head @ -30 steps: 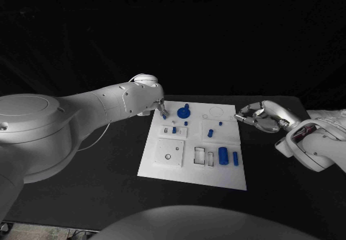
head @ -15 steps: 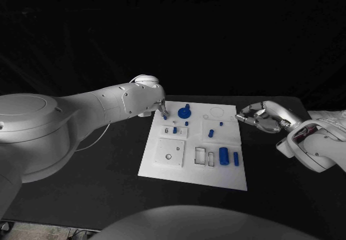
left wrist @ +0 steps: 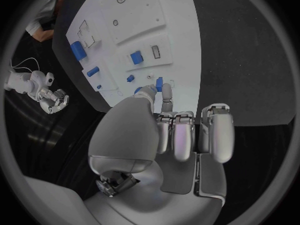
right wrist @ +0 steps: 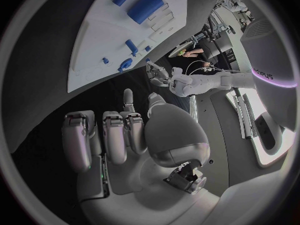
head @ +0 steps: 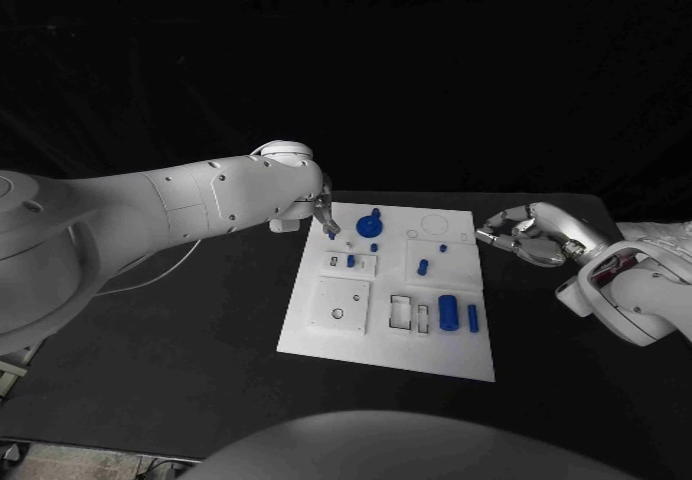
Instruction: Assemble the parts on the task board
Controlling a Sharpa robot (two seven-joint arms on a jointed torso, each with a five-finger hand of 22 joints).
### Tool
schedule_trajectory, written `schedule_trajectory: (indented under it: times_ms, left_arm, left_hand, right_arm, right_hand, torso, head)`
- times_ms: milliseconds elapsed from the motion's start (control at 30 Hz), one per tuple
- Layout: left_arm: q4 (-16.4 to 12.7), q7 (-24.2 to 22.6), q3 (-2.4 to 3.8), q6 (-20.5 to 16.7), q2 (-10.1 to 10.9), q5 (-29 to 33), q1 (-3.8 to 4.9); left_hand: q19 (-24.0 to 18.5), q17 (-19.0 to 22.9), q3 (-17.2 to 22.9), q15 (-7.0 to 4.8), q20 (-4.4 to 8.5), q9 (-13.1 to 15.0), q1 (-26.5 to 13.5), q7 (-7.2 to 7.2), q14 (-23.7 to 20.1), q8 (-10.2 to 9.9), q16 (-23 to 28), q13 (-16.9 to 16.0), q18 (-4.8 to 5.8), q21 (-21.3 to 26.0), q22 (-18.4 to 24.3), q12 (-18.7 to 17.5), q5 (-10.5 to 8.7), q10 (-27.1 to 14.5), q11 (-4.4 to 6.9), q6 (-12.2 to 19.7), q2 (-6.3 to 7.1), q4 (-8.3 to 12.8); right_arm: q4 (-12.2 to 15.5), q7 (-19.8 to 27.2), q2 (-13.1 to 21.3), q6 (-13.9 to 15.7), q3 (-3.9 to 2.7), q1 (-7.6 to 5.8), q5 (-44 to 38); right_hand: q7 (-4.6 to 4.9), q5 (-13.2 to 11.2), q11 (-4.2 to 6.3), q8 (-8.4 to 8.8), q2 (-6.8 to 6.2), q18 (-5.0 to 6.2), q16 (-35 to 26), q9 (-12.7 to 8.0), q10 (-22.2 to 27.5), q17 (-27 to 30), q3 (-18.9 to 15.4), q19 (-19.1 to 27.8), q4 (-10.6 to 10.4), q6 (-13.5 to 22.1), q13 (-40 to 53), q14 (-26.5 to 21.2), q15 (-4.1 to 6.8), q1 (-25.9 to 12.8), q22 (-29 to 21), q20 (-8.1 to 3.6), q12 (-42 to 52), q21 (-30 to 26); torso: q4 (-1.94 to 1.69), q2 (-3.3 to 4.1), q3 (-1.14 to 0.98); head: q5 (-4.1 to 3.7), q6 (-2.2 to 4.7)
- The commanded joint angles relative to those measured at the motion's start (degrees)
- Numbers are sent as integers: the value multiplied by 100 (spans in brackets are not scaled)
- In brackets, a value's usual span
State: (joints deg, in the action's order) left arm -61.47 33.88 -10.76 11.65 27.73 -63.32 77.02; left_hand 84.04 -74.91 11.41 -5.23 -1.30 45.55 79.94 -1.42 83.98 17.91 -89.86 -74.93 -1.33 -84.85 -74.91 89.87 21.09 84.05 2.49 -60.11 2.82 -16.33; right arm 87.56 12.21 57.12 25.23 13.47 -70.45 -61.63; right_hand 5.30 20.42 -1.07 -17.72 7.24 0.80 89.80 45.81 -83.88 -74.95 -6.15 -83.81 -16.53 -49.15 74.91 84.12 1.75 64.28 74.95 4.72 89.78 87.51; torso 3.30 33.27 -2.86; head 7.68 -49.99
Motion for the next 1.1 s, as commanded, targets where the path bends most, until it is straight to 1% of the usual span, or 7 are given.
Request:
schedule_trajectory:
  times_ms: [33,200,300,400,667,767,1100]
  left_arm:
    - [-194,328,-2,35,71,64,23]
    - [-531,413,-13,56,235,51,43]
    - [-654,429,-52,35,293,-10,44]
    - [-744,416,-93,-17,337,-102,29]
    - [-895,371,-151,-323,399,-335,-83]
    - [-933,359,-158,-430,409,-360,-136]
    - [-1024,448,-165,-857,405,-423,-241]
  left_hand:
    - [398,-1509,58,-32,40,11,-16,48,602,13,-14,-1507,12,33,-1347,13,-40,595,54,-41,59,-3]
    - [393,-1509,128,-32,41,6,-50,44,602,-8,-14,-1507,9,47,-1343,13,-61,595,51,-39,90,-7]
    - [392,-1509,183,-30,40,1,-64,41,602,-25,-14,-1507,8,52,-1342,13,-72,595,49,-35,109,-3]
    - [389,-1509,228,-28,39,-9,-83,35,602,-47,-14,-1507,7,60,-1340,13,-77,595,46,-25,125,-4]
    - [391,-1509,331,-20,33,-20,-181,26,602,-74,-14,-1507,8,58,-1341,13,-209,595,36,-45,149,-13]
    - [391,-1509,338,-20,32,-20,-186,26,602,-75,-14,-1507,8,58,-1341,13,-215,595,36,-48,148,-14]
    - [389,-1509,377,-21,32,-21,-191,29,602,-76,-14,-1507,7,65,-1340,13,-226,595,38,-60,136,-9]
  right_arm:
    - [-4,12,-11,-76,-1,7,-12]
    - [-19,11,-22,-83,0,23,-12]
    - [-30,16,-30,-79,0,39,-12]
    - [-33,29,-33,-64,0,56,-12]
    - [-28,59,-24,-14,0,73,3]
    - [-29,59,-23,-7,0,74,5]
    - [-41,73,-27,22,0,78,10]
  right_hand:
    - [1,22,-34,26,29,13,20,5,-612,-1505,-23,-356,0,-33,1509,588,-29,37,1384,30,22,-30]
    - [2,27,-34,31,29,12,20,4,-612,-1505,-23,-357,3,-27,1509,588,-29,50,1385,30,22,-29]
    - [4,29,-34,37,28,12,20,2,-612,-1505,-25,-358,4,-19,1509,588,-29,56,1385,31,22,-28]
    - [8,33,-36,48,28,12,20,-1,-612,-1505,-27,-358,4,-3,1509,588,-30,68,1385,31,22,-28]
    - [39,36,-27,135,30,14,20,-17,-612,-1505,-57,-353,-5,164,1509,588,-28,115,1382,32,22,-35]
    - [41,36,-23,145,31,14,20,-16,-612,-1505,-63,-353,-6,187,1509,588,-26,120,1382,31,22,-35]
    - [47,37,-20,167,34,16,20,-14,-612,-1505,-75,-348,-6,246,1509,588,-21,134,1380,27,22,-41]
  torso:
    - [-3,-10,-2]
    - [-5,0,2]
    - [-1,3,2]
    - [-1,10,3]
    - [-4,8,1]
    - [-4,5,3]
    - [-2,7,4]
  head:
    - [14,-1]
    - [35,-1]
    - [69,-1]
    - [59,-1]
    - [60,-1]
    - [42,-1]
    - [74,-1]
